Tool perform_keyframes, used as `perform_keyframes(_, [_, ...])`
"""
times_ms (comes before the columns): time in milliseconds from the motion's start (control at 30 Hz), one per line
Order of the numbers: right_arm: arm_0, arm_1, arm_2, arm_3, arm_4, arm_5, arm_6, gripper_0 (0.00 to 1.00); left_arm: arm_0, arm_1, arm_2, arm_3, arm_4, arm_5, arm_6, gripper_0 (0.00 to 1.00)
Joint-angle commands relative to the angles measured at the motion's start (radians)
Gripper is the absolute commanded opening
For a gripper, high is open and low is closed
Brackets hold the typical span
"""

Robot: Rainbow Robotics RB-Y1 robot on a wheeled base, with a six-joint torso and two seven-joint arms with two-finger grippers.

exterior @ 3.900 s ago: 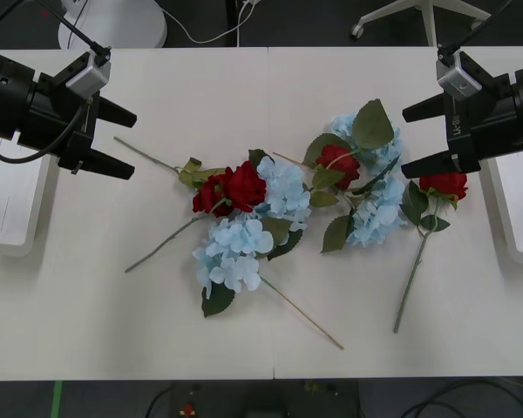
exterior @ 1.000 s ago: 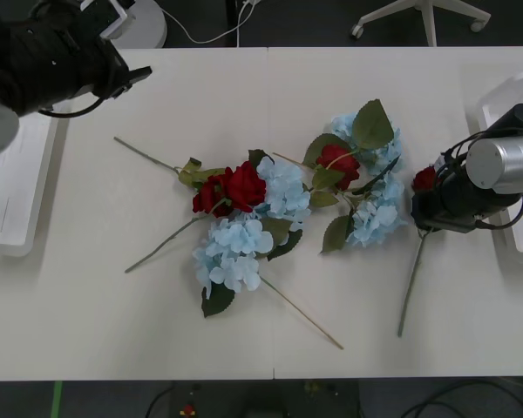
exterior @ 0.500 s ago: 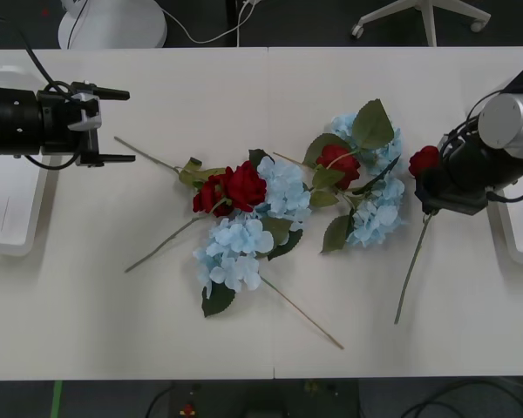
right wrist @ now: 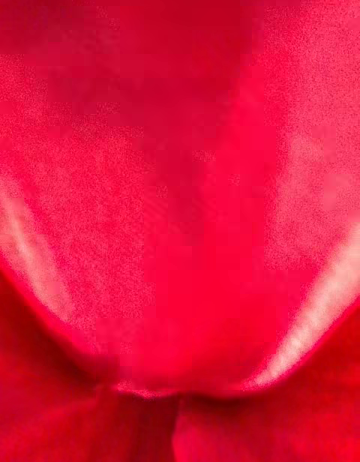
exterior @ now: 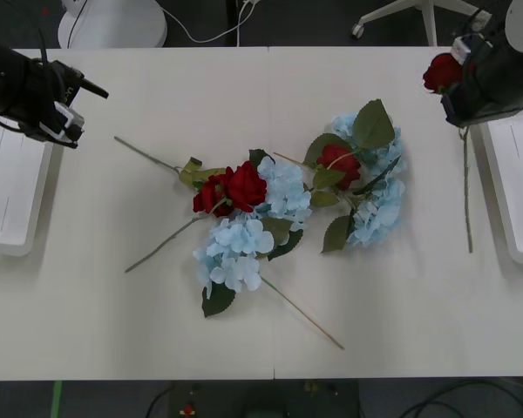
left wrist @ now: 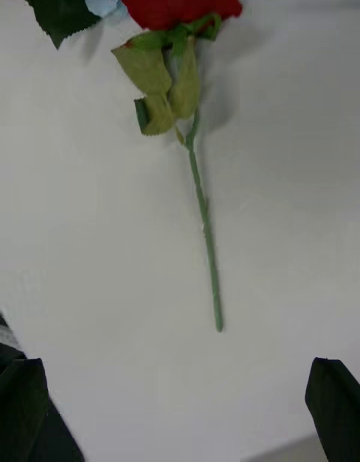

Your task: Put the red flowers into the right box and the blue flowers into the left box

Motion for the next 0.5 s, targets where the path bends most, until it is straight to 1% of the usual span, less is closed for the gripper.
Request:
perform_keyframes(33, [-0.057,-0.057,-0.007,-0.004,0.185,-0.081,0.161,0.0,-0.041,-0.046,0.028,-0.056,-0.13,0.002,0.039,1.0])
perform_keyframes(133, [-0.057,-0.057,-0.007,0.056,0.283,-0.161,0.239,0.0,-0.041,-0.095,0.028,-0.071,-0.22,-0.001,0.118,1.0])
perform_keyframes(267, [-0.06,-0.057,-0.007,0.166,0.391,-0.313,0.3,0.0,-0.041,-0.163,0.028,-0.062,-0.297,-0.008,0.225,1.0])
perform_keyframes(300, [-0.06,-0.056,-0.007,0.207,0.414,-0.374,0.311,0.0,-0.043,-0.189,0.028,-0.05,-0.322,-0.009,0.266,1.0])
perform_keyframes(367, [-0.06,-0.056,-0.007,0.269,0.432,-0.446,0.312,0.0,-0.044,-0.235,0.028,-0.024,-0.358,-0.011,0.337,1.0])
perform_keyframes(500, [-0.06,-0.04,-0.007,0.375,0.461,-0.528,0.303,0.0,-0.061,-0.335,0.028,0.053,-0.447,-0.008,0.454,1.0])
